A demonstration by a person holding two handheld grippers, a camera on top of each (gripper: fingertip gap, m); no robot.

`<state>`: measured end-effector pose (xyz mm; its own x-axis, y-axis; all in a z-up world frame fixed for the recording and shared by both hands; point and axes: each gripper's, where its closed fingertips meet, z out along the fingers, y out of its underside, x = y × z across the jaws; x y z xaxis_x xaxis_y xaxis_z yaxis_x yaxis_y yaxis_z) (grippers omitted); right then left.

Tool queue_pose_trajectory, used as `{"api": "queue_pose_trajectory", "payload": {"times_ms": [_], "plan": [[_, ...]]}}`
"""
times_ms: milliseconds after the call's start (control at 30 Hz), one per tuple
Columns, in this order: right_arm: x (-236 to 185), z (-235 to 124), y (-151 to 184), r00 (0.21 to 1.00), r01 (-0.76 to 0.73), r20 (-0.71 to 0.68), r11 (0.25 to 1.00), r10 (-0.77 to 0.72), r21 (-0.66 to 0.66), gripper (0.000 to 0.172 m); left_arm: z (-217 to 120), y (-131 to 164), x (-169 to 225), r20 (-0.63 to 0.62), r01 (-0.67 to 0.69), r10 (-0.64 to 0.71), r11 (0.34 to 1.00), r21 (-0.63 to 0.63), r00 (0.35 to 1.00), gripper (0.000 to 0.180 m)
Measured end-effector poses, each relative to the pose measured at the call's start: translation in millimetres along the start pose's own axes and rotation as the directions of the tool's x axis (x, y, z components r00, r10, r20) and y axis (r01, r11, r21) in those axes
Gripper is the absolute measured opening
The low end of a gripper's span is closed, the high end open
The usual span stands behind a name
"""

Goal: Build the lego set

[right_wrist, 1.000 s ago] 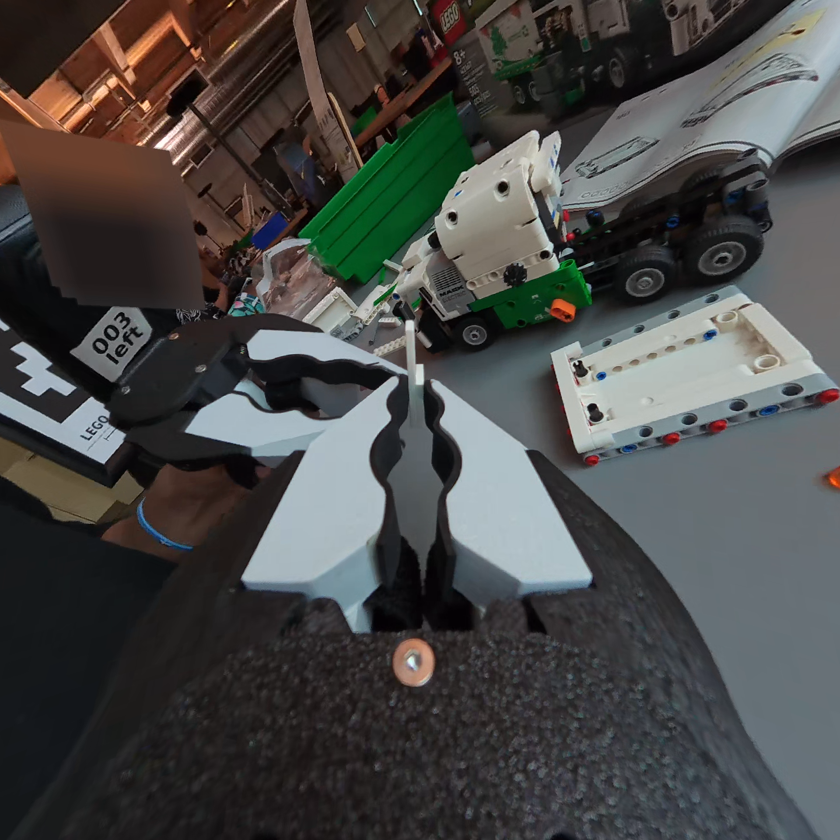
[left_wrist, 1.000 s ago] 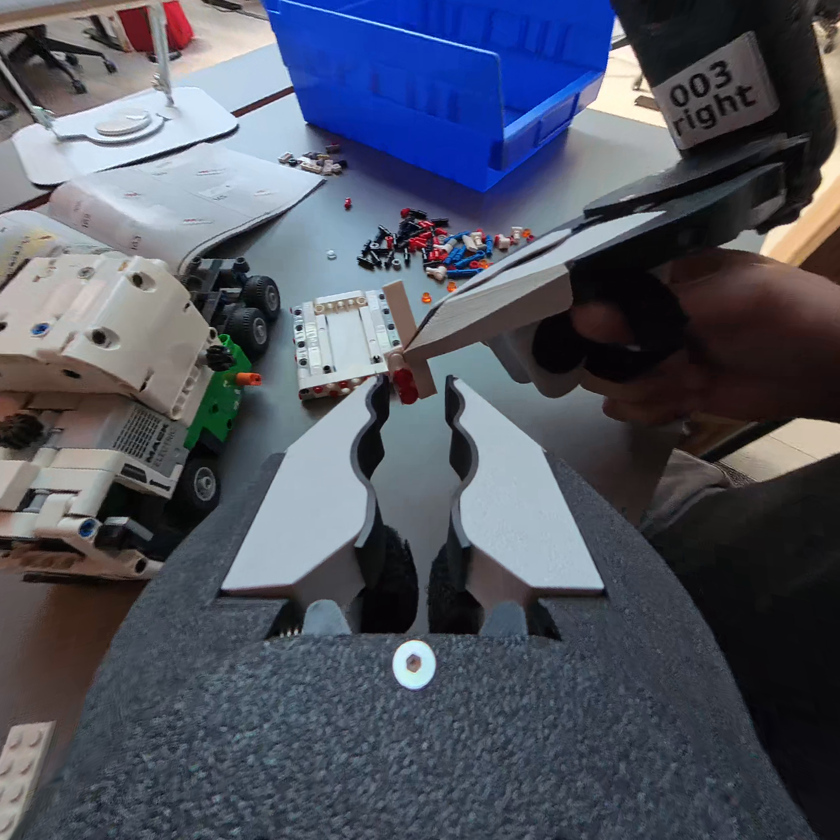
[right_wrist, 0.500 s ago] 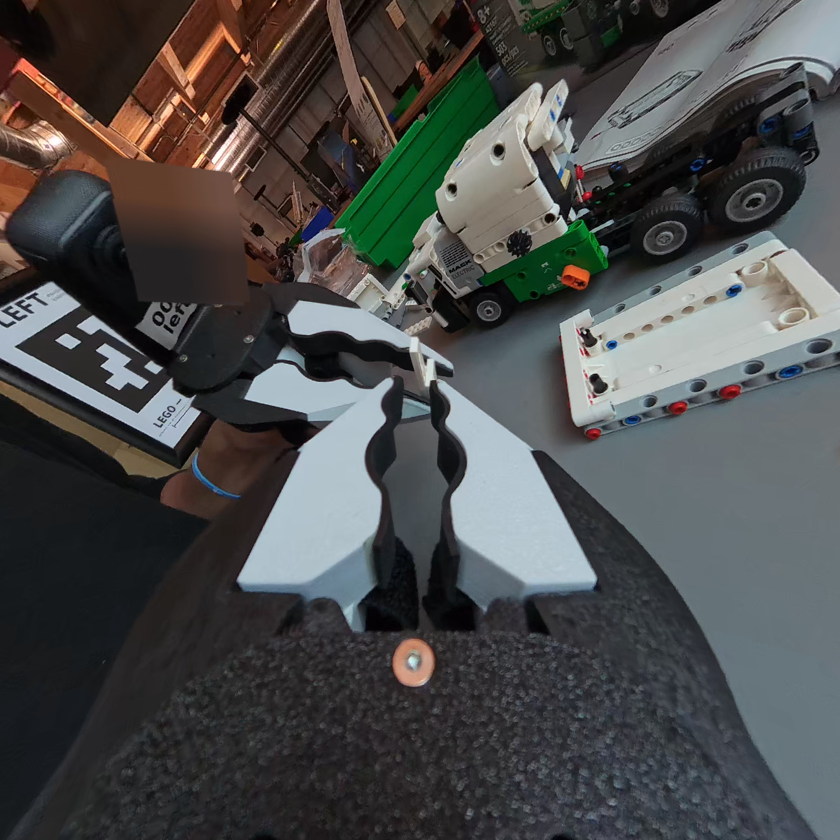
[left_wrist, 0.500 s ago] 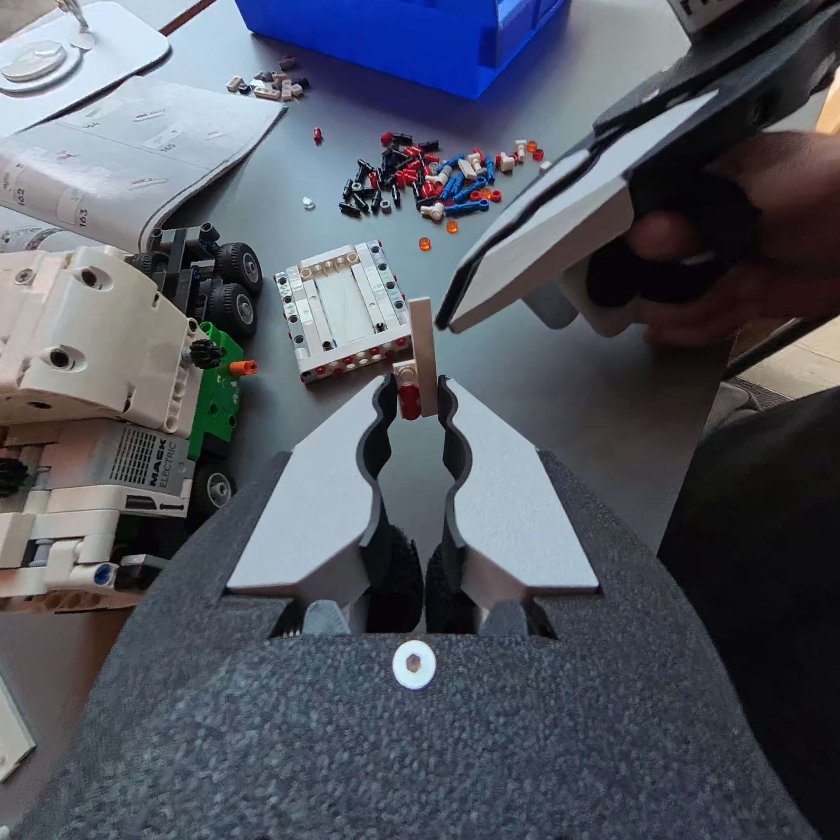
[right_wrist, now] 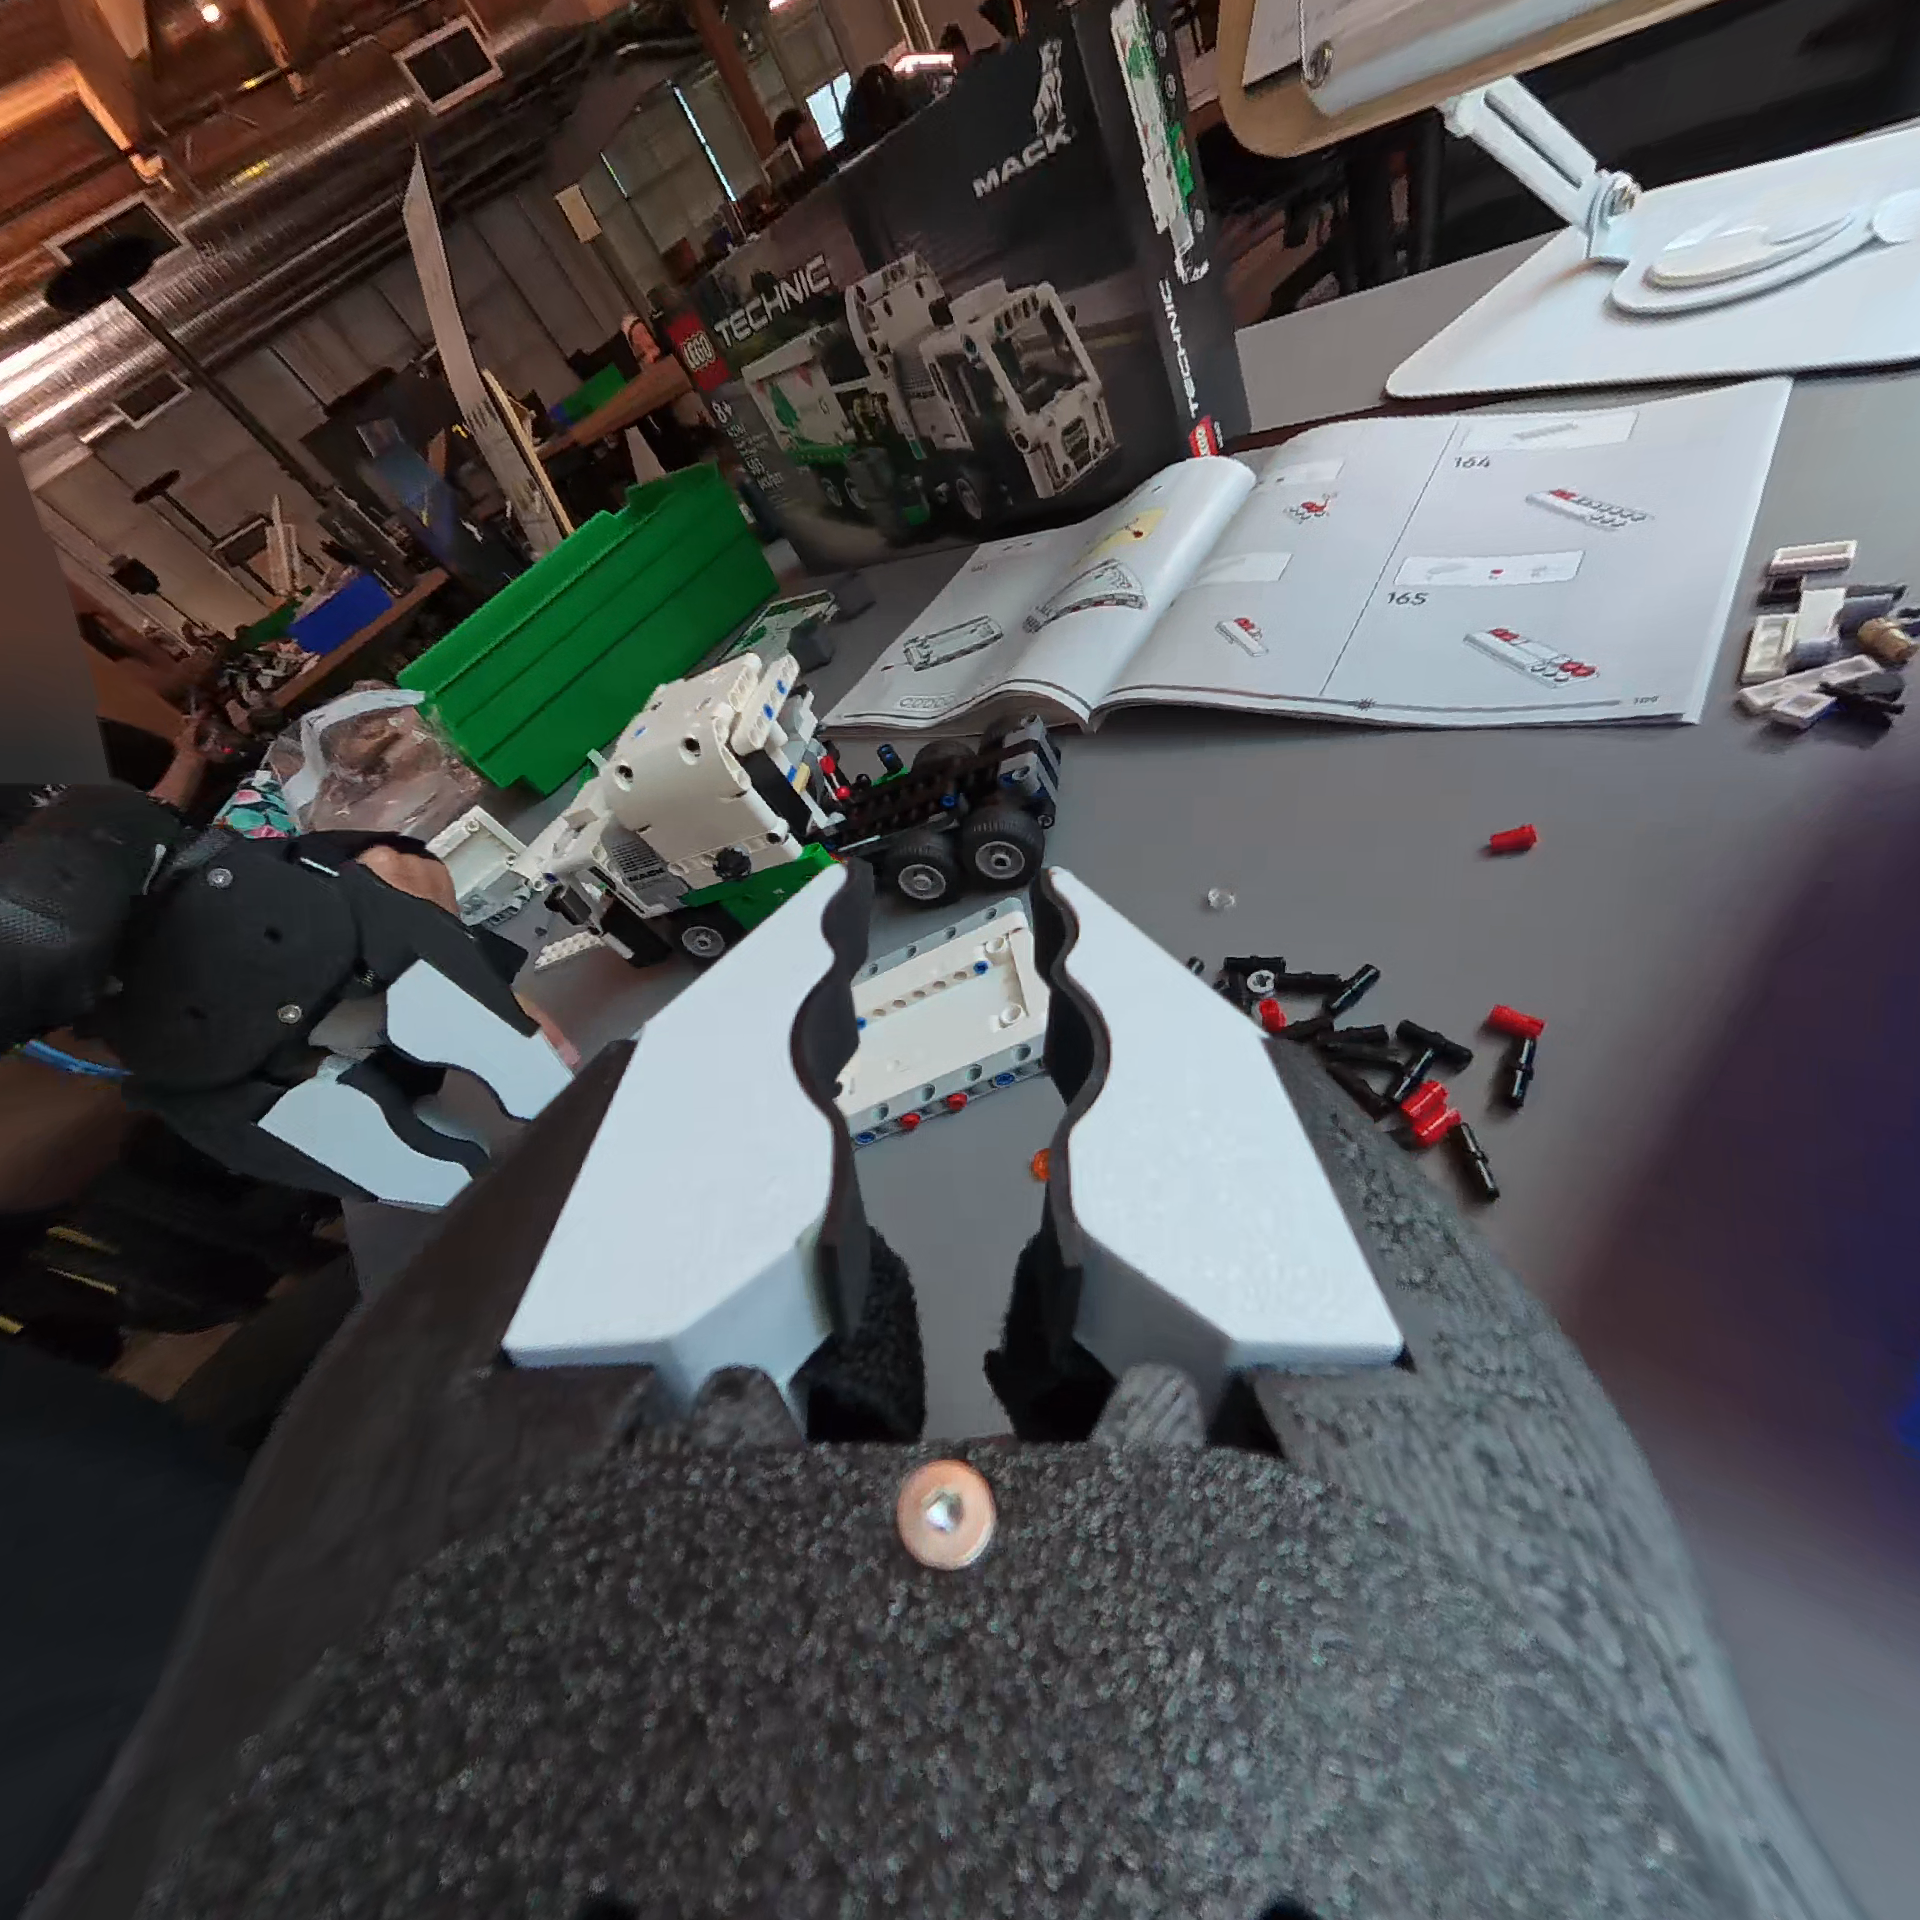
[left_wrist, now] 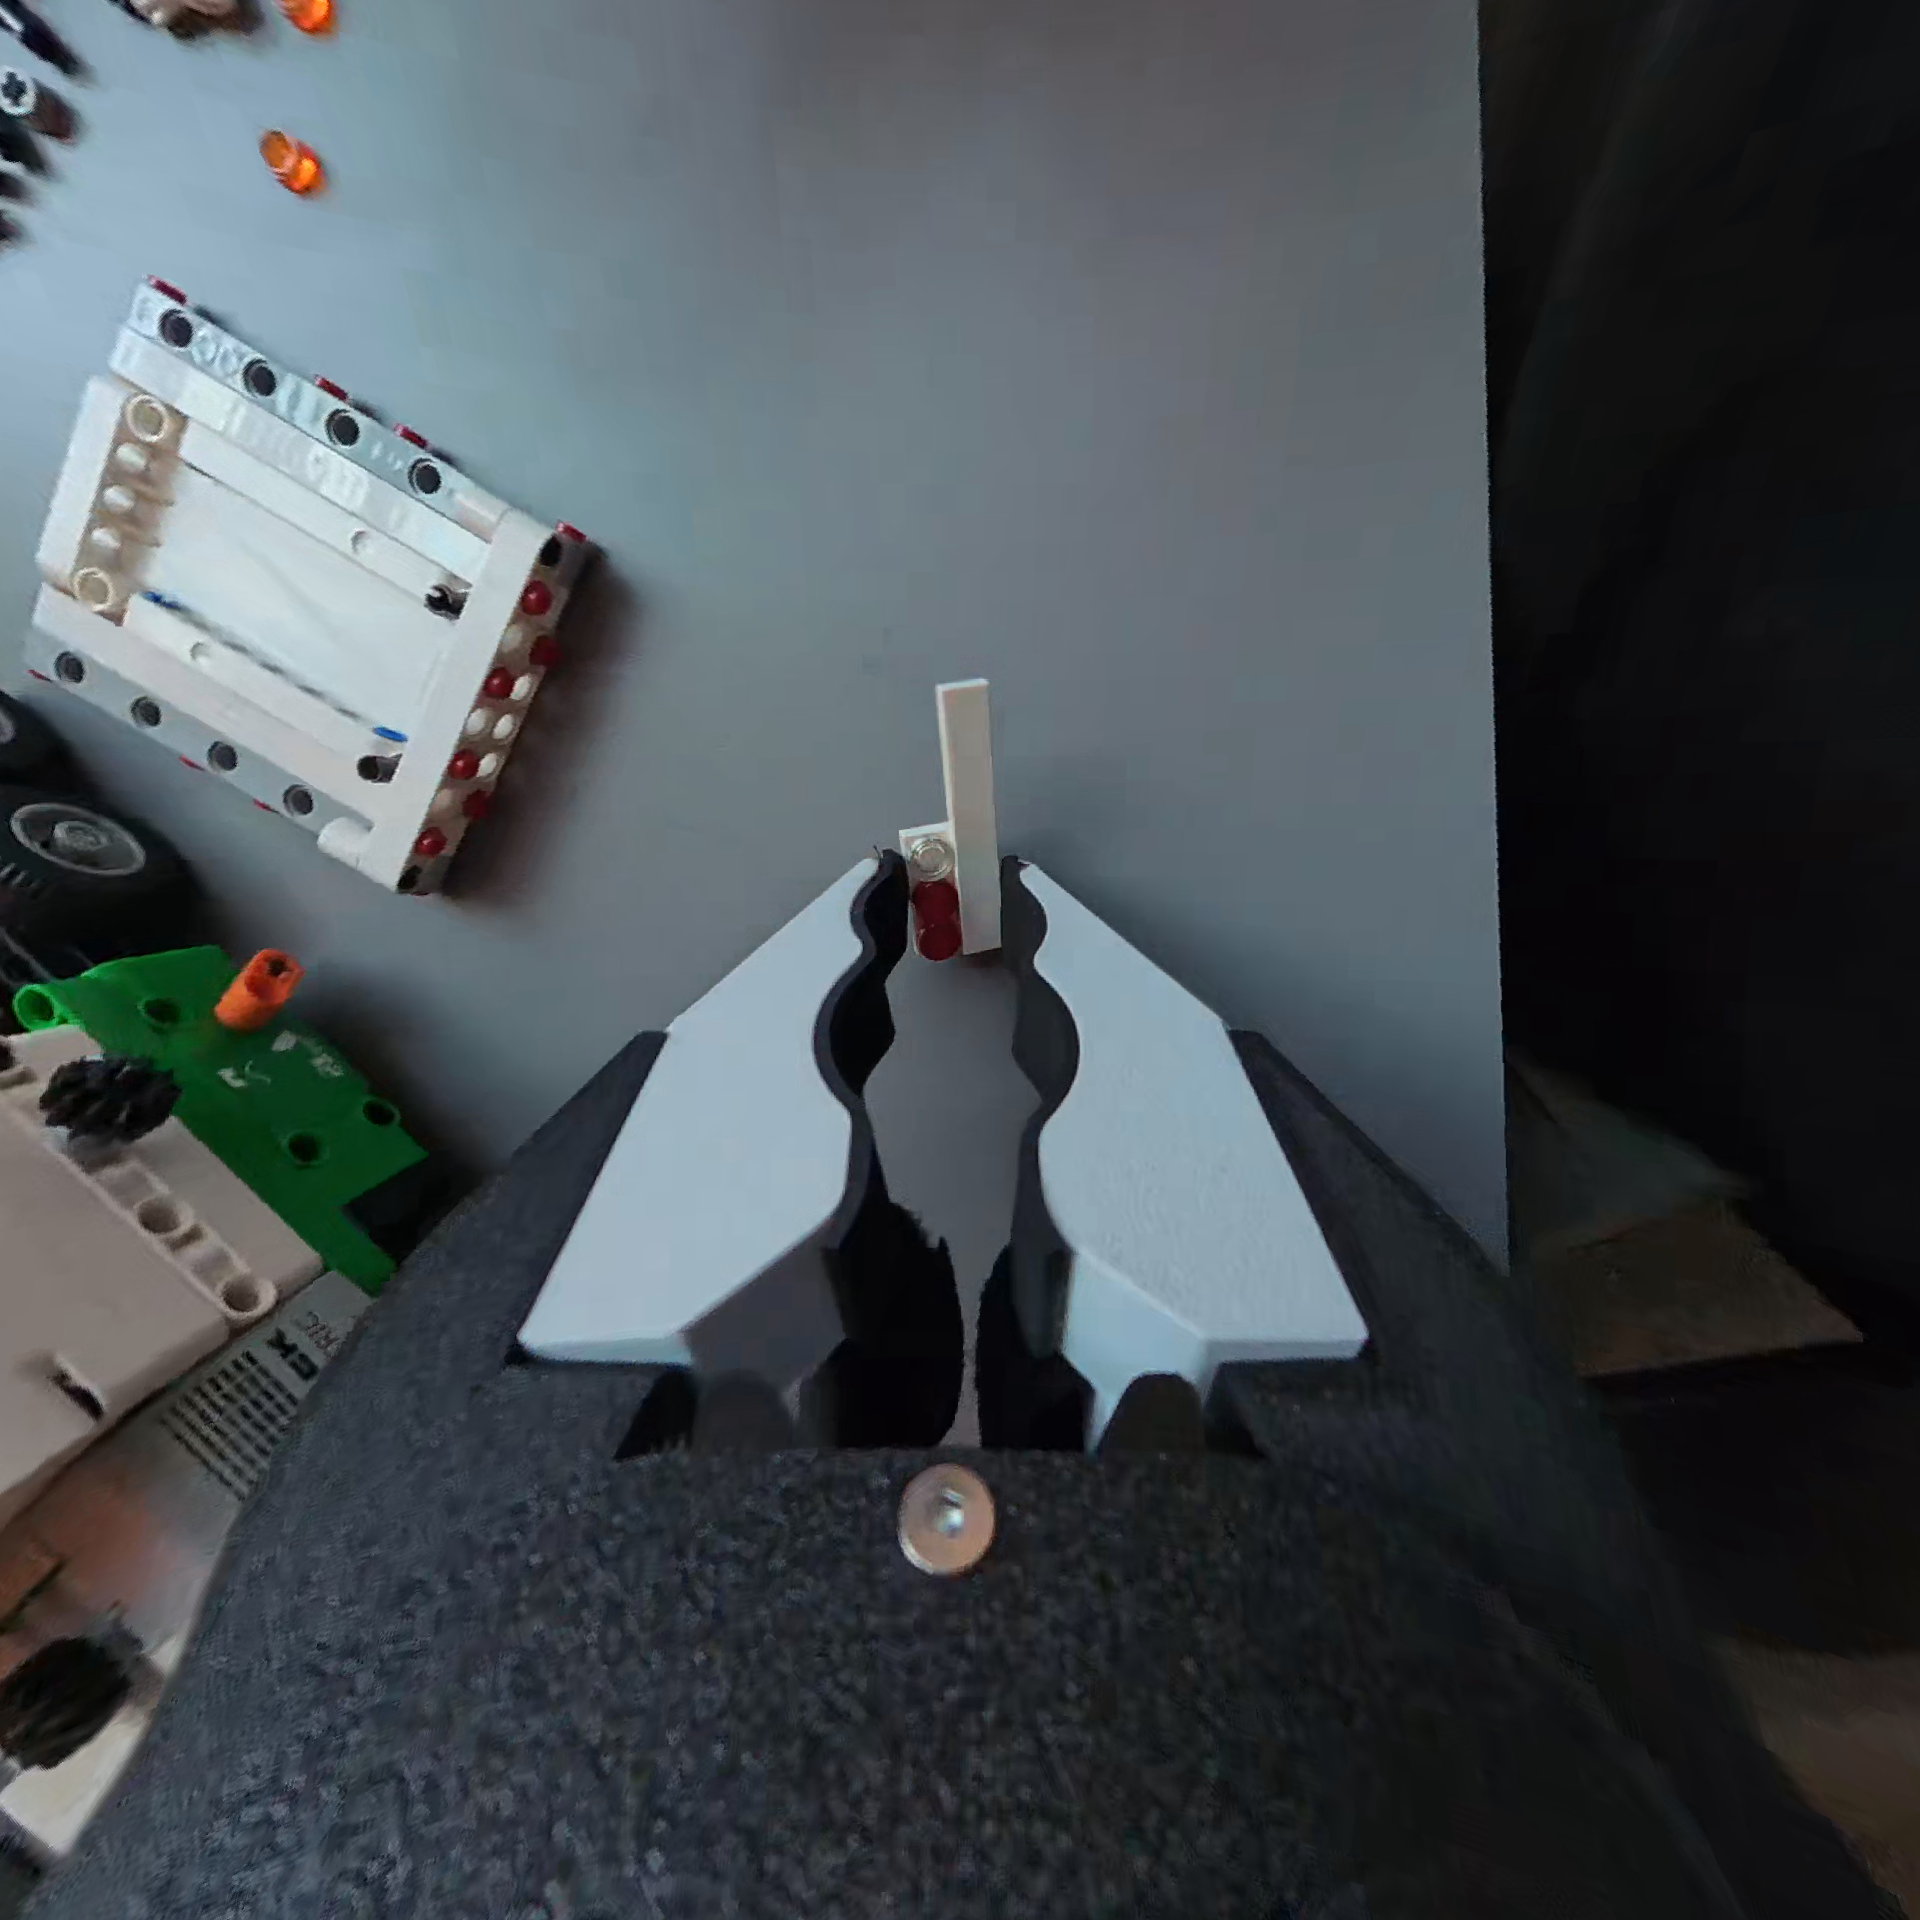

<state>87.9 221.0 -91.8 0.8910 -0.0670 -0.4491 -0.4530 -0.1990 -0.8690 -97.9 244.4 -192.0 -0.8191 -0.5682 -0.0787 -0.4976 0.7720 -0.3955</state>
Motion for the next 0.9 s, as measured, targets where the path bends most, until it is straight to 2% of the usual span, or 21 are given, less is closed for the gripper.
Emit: {"api": "queue_pose_trajectory", "payload": {"times_ms": [33, 133, 467, 900], "plan": [[1, 0, -1, 1.0, 0.021, -0.015, 1.0, -0.021, 0.001, 0.03, 0, 1, 0, -0.016, -0.021, 0.02, 1.0, -0.016, 1.0, 0.017], [6, 1, -1, 0.997, 0.069, -0.045, 0.998, -0.069, -0.003, 0.029, -1, 4, -3, -0.052, -0.065, 0.062, 0.996, -0.064, 0.997, 0.017], [7, 6, 6, 1.0, 0.015, 0.015, 0.999, -0.015, -0.029, 0.029, -1, 5, -6, -0.165, -0.122, 0.105, 0.988, -0.094, 0.981, 0.017], [-7, 9, 15, 0.998, 0.019, 0.063, 0.997, -0.015, -0.072, 0.029, -2, 5, -9, -0.147, -0.142, 0.121, 0.98, -0.137, 0.982, 0.017]]}}
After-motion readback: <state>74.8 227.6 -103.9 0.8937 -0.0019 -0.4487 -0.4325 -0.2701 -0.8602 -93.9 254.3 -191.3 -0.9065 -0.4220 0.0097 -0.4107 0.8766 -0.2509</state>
